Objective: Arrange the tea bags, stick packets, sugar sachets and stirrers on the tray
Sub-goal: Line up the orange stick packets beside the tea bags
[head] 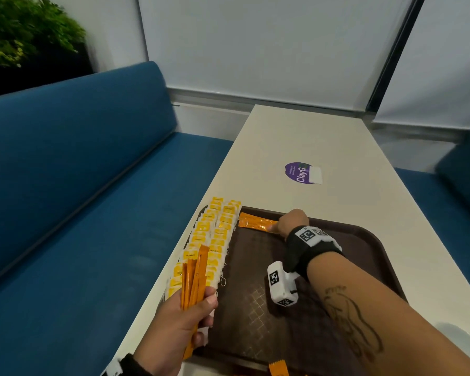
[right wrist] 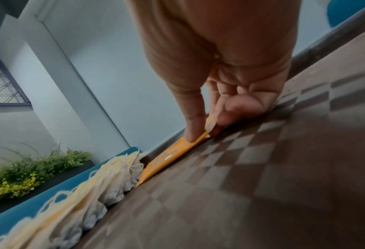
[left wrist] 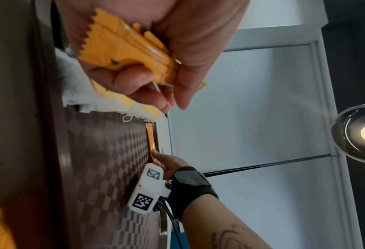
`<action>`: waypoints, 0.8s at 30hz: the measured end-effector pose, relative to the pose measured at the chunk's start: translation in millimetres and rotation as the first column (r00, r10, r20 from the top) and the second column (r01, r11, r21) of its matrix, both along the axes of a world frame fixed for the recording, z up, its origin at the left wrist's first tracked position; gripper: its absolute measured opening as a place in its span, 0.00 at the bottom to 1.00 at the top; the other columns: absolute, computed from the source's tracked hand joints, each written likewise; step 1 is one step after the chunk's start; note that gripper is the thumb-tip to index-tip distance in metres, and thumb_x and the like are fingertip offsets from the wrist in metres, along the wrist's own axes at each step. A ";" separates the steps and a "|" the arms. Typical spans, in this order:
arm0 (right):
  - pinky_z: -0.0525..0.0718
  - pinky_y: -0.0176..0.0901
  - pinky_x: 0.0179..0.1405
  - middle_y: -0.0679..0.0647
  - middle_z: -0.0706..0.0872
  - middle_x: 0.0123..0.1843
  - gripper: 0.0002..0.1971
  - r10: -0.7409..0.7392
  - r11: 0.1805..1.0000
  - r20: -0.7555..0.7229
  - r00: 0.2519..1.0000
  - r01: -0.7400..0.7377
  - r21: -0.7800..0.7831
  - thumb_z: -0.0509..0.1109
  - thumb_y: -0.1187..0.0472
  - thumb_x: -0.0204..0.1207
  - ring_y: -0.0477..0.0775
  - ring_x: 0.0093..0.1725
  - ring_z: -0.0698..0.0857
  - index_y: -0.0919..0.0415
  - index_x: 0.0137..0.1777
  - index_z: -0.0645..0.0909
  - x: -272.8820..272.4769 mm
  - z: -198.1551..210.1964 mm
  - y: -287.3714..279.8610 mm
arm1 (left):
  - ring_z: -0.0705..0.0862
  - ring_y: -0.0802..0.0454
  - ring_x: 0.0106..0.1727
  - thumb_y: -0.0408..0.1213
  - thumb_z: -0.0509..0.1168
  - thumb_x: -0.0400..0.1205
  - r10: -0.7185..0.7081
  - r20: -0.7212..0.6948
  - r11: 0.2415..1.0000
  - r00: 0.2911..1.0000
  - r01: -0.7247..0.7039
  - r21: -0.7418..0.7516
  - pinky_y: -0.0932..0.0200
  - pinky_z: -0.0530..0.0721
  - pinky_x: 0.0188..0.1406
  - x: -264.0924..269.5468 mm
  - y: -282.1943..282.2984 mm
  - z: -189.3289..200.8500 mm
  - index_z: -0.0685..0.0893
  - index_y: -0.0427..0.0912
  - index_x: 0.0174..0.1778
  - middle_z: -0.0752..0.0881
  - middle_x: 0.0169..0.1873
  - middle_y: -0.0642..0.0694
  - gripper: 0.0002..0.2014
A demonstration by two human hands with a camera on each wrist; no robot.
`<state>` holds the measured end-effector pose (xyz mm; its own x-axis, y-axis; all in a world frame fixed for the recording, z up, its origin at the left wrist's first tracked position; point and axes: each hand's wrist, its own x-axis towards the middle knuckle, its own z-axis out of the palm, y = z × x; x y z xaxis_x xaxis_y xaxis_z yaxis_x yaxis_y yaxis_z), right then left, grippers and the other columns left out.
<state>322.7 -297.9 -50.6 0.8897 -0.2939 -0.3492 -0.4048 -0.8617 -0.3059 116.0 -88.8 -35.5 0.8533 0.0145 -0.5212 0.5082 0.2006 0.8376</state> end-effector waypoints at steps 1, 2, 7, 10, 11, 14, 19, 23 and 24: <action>0.73 0.37 0.43 0.55 0.79 0.40 0.23 0.012 1.000 -0.027 1.000 -0.013 -0.022 0.69 0.42 0.75 0.55 0.50 0.84 0.64 0.54 0.80 -0.6 0.4 1.0 | 0.80 0.47 0.32 0.33 0.69 0.78 0.000 -0.004 1.000 1.000 0.000 0.003 0.63 0.76 0.17 0.0 0.0 -2.0 0.83 0.38 0.50 0.82 0.37 0.37 0.07; 0.73 0.38 0.45 0.56 0.81 0.45 0.25 0.040 0.998 -0.040 0.998 -0.042 -0.055 0.68 0.42 0.76 0.55 0.56 0.84 0.65 0.57 0.81 1.5 0.6 0.4 | 0.80 0.47 0.31 0.33 0.69 0.78 -0.003 -0.007 1.000 1.000 0.003 0.007 0.62 0.76 0.18 -0.1 -0.1 -3.4 0.83 0.38 0.51 0.82 0.36 0.37 0.07; 0.73 0.40 0.45 0.54 0.74 0.34 0.25 0.104 0.988 -0.050 0.993 -0.108 -0.107 0.66 0.41 0.77 0.54 0.45 0.79 0.64 0.58 0.81 8.8 -1.0 -0.3 | 0.80 0.47 0.30 0.33 0.70 0.77 -0.026 -0.029 0.999 0.999 0.027 0.033 0.60 0.76 0.22 0.4 -4.0 -7.9 0.83 0.38 0.51 0.82 0.33 0.38 0.08; 0.72 0.40 0.44 0.53 0.72 0.32 0.21 0.108 0.984 -0.048 0.993 -0.114 -0.136 0.66 0.43 0.77 0.52 0.36 0.76 0.64 0.42 0.78 11.2 0.5 -1.5 | 0.80 0.47 0.30 0.34 0.70 0.77 -0.035 -0.035 0.998 0.999 0.037 0.055 0.60 0.77 0.23 0.3 -4.2 -8.7 0.83 0.39 0.50 0.83 0.34 0.38 0.07; 0.72 0.40 0.43 0.53 0.72 0.32 0.21 0.096 0.985 -0.042 0.994 -0.101 -0.138 0.68 0.44 0.77 0.52 0.33 0.75 0.63 0.37 0.75 11.8 1.8 -1.2 | 0.80 0.47 0.30 0.34 0.70 0.77 -0.038 -0.037 0.998 0.999 0.040 0.056 0.59 0.77 0.24 0.5 -3.7 -8.6 0.83 0.39 0.50 0.83 0.34 0.38 0.07; 0.74 0.39 0.44 0.54 0.73 0.33 0.18 0.071 0.988 -0.010 0.997 -0.072 -0.134 0.70 0.49 0.76 0.52 0.36 0.80 0.63 0.39 0.73 10.8 8.9 1.4 | 0.80 0.47 0.29 0.34 0.69 0.77 -0.049 -0.039 0.997 0.998 0.051 0.059 0.59 0.77 0.23 1.1 -2.0 -8.5 0.83 0.39 0.50 0.82 0.33 0.38 0.07; 0.79 0.40 0.56 0.59 0.84 0.53 0.17 0.046 0.993 0.059 0.997 -0.040 -0.108 0.72 0.55 0.76 0.56 0.60 0.84 0.64 0.37 0.70 7.5 13.7 4.8 | 0.80 0.47 0.29 0.35 0.69 0.78 -0.058 -0.036 0.995 0.998 0.060 0.074 0.59 0.78 0.24 1.5 -0.7 -9.0 0.82 0.40 0.50 0.82 0.33 0.38 0.07; 0.79 0.40 0.52 0.60 0.84 0.61 0.18 -0.008 1.000 0.124 0.992 0.010 -0.012 0.76 0.56 0.73 0.57 0.60 0.84 0.65 0.55 0.75 8.1 13.1 9.6 | 0.80 0.47 0.29 0.34 0.69 0.78 -0.055 -0.035 0.996 0.998 0.057 0.072 0.59 0.78 0.25 1.9 -1.1 -9.2 0.83 0.39 0.51 0.82 0.33 0.37 0.08; 0.78 0.40 0.50 0.60 0.83 0.61 0.22 -0.022 1.000 0.142 0.990 0.020 0.014 0.77 0.57 0.72 0.57 0.60 0.84 0.65 0.60 0.74 8.5 12.7 10.6 | 0.80 0.46 0.30 0.34 0.69 0.78 -0.054 -0.034 0.996 0.998 0.056 0.074 0.59 0.78 0.26 1.7 -1.7 -9.2 0.83 0.39 0.51 0.82 0.33 0.37 0.07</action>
<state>331.2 -287.3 -37.8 0.9242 -0.3098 -0.2236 -0.3747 -0.8490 -0.3725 117.7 -90.5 -44.7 0.8370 0.0084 -0.5472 0.5432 0.1086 0.8326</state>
